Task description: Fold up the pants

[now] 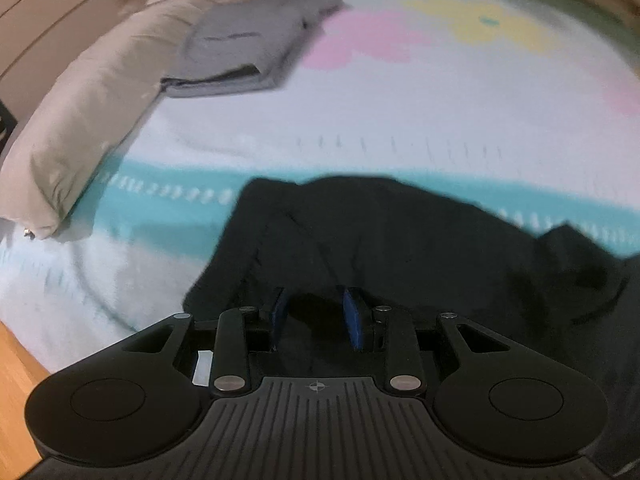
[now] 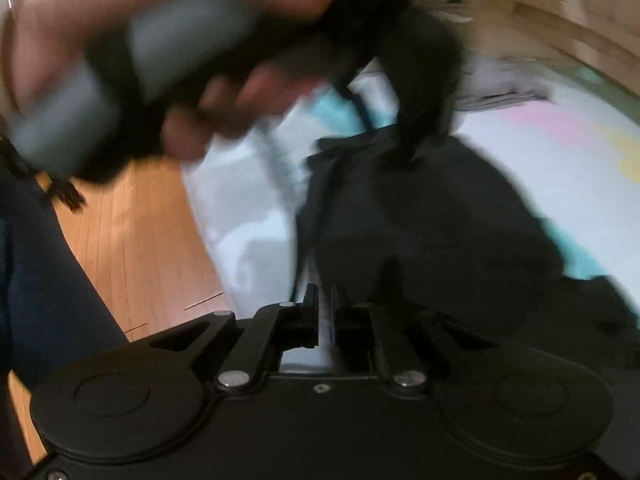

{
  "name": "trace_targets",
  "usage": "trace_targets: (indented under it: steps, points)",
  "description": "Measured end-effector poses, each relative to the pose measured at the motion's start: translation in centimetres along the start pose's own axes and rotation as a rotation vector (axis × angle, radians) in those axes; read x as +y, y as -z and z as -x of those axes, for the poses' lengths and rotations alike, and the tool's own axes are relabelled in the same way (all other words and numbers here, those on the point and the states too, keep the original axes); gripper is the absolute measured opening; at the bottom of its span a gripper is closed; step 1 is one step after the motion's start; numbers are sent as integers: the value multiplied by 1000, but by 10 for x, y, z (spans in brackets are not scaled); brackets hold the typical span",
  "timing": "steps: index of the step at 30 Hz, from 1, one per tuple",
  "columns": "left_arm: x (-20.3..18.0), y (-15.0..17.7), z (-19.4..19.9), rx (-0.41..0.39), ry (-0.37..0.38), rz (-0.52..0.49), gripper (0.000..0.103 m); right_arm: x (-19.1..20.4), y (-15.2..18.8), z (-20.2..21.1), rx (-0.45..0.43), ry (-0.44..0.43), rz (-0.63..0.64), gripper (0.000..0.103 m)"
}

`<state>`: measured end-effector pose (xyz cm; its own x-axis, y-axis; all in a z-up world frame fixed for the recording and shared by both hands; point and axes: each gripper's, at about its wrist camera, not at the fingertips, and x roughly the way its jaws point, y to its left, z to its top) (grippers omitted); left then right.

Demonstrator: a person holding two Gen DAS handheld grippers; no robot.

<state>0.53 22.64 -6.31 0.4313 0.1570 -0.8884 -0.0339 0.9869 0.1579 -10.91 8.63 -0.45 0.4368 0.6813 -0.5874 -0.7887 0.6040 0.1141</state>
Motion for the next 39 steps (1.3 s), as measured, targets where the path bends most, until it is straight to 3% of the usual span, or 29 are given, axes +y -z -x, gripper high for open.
trace_targets:
  steps: [4, 6, 8, 10, 11, 14, 18, 20, 21, 25, 27, 29, 37, 39]
  points:
    - [-8, 11, -29, 113, -46, -42, 30, -58, 2, 43, -31, 91, -79, 16]
    - [-8, 15, -33, 112, -62, -45, 30, -93, 2, 58, -47, 170, -144, 20]
    - [-8, 16, -31, 113, -71, -45, 30, -119, 2, 63, -59, 239, -181, 44]
    - [-7, 15, -31, 118, -77, -27, 29, -144, -2, 62, -68, 255, -239, 59]
    - [-7, 15, -31, 121, -80, -24, 29, -156, -3, 60, -70, 243, -270, 60]
    - [-11, 13, -31, 122, -89, -34, 29, -175, -6, 45, -48, 205, -315, 60]
    - [-14, 12, -30, 116, -93, -46, 29, -175, -4, 18, 21, 184, -283, 53]
    - [-14, 13, -29, 116, -91, -43, 29, -172, 4, 10, 51, 181, -266, 29]
    - [-14, 13, -29, 117, -91, -41, 29, -170, 7, 9, 60, 164, -267, 25]
    - [-15, 11, -30, 116, -98, -45, 29, -162, 18, 12, 87, 106, -269, 24]
    - [-14, 11, -31, 114, -99, -48, 29, -160, 17, 14, 65, 154, -255, 28]
    - [-13, 12, -31, 112, -99, -49, 29, -168, 11, 13, 46, 153, -288, 29]
    - [-15, 13, -30, 105, -107, -62, 30, -189, 4, -13, 109, 72, -400, 30]
    - [-15, 14, -29, 102, -106, -62, 30, -193, 4, -14, 98, 57, -438, 20]
